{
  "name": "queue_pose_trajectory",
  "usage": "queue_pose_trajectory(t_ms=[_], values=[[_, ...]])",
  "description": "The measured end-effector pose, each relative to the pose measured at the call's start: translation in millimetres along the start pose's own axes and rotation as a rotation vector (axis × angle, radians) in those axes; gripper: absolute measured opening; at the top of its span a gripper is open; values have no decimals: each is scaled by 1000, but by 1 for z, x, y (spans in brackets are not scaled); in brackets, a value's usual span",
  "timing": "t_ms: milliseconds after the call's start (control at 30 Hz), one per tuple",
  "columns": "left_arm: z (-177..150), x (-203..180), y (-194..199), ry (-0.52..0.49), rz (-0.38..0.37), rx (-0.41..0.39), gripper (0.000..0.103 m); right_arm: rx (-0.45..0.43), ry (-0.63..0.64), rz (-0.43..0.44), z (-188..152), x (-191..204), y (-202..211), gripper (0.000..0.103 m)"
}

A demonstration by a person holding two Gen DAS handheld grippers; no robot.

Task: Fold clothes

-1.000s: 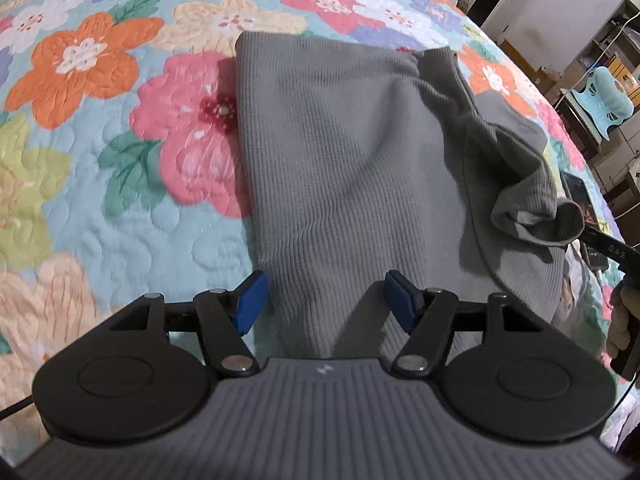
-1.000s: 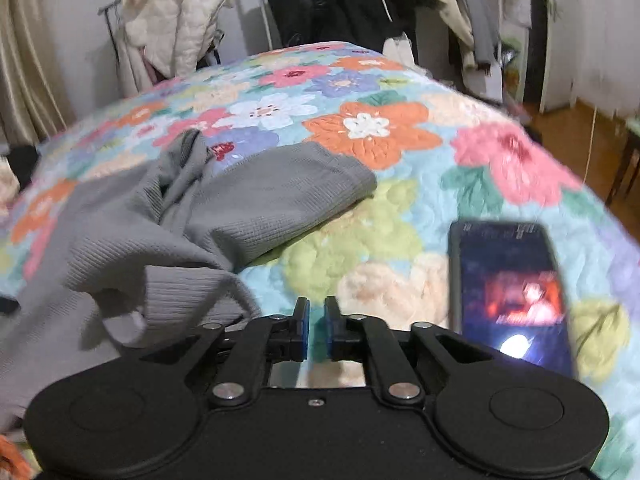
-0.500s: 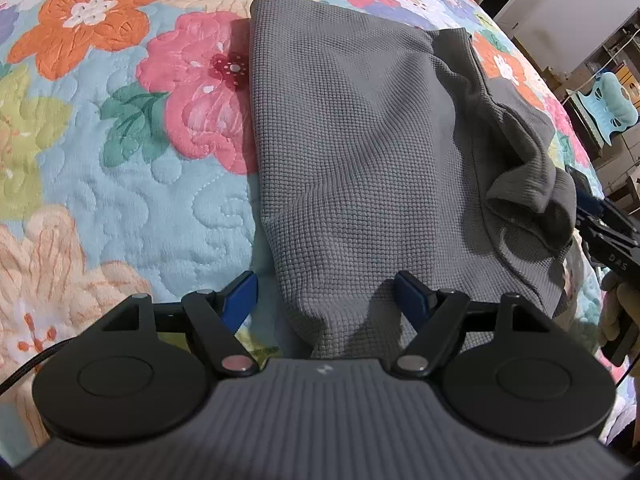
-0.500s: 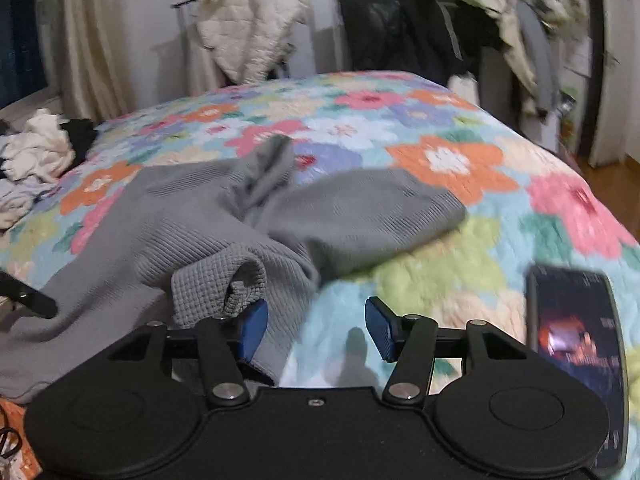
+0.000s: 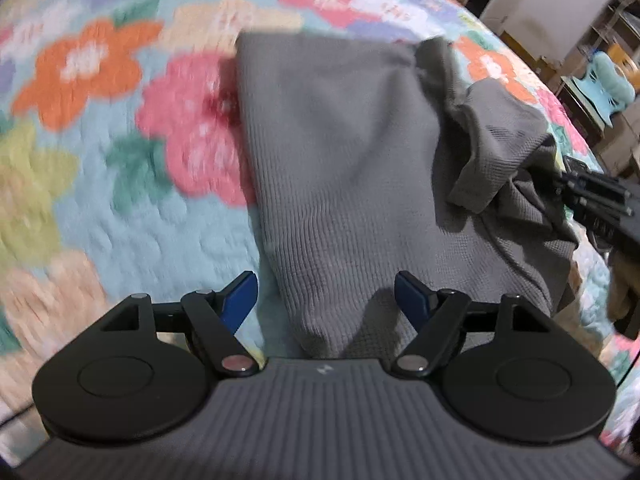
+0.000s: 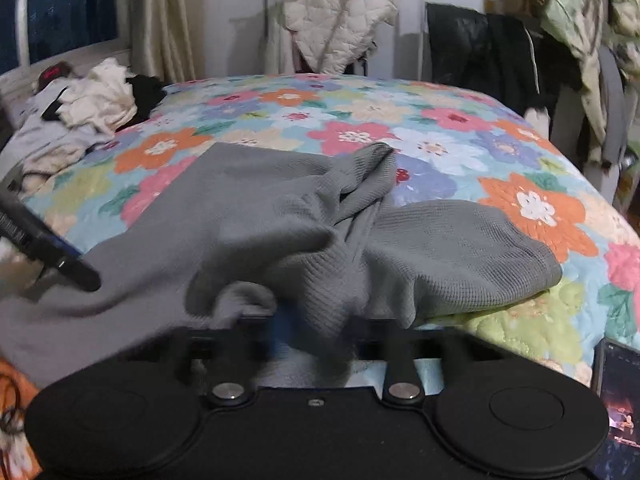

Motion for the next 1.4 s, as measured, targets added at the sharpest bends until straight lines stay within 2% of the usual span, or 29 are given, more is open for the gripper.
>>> queue_pose_trajectory(t_ms=[67, 200, 267, 367, 467, 500, 533, 600, 667, 700, 767, 867, 1033, 1233, 1400], values=[[8, -9, 13, -41, -30, -48, 75, -18, -35, -12, 4, -6, 8, 7], [29, -39, 25, -105, -177, -99, 75, -3, -97, -9, 3, -16, 11, 7], [43, -59, 15, -118, -264, -93, 75, 6, -126, 6, 0, -17, 9, 7], [66, -86, -16, -137, -334, -78, 79, 4, -155, 44, -1, -18, 7, 7], [86, -104, -57, -145, -332, -27, 79, -15, -157, 81, 0, -18, 11, 7], [89, -108, -68, -139, -345, -2, 71, -22, -149, 91, 1, -18, 12, 7], [91, -112, -78, -132, -359, 22, 51, -31, -138, 100, 2, -18, 14, 7], [92, -112, -84, -109, -393, 50, 23, -46, -125, 124, 1, -19, 17, 7], [93, -110, -85, -73, -420, 66, 19, -52, -123, 148, -1, -21, 18, 8], [94, -108, -83, -54, -416, 58, 17, -54, -127, 152, -3, -24, 18, 13], [97, -102, -80, -18, -407, 42, 17, -71, -171, 155, -5, -34, 19, 17], [100, -92, -73, 6, -360, 5, 17, -81, -313, 140, -9, -59, 16, 42], [105, -76, -61, 36, -304, -58, 17, -37, -554, 68, -26, -98, 2, 43], [104, -69, -51, 37, -293, -74, 17, -7, -559, 67, -21, -101, -17, 46], [104, -72, -50, 23, -291, -81, 17, -31, -598, 88, -4, -115, -38, 60]])
Point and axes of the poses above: each gripper's, at about its wrist camera, not at the fingertips, and y roughly against the way its jaws point, x to its left, z to its top, the point moved 8 cm from there along -y, roughly the way its jaws point, and after that the axes turned 15 degrees about x, right-handed, at the moved point
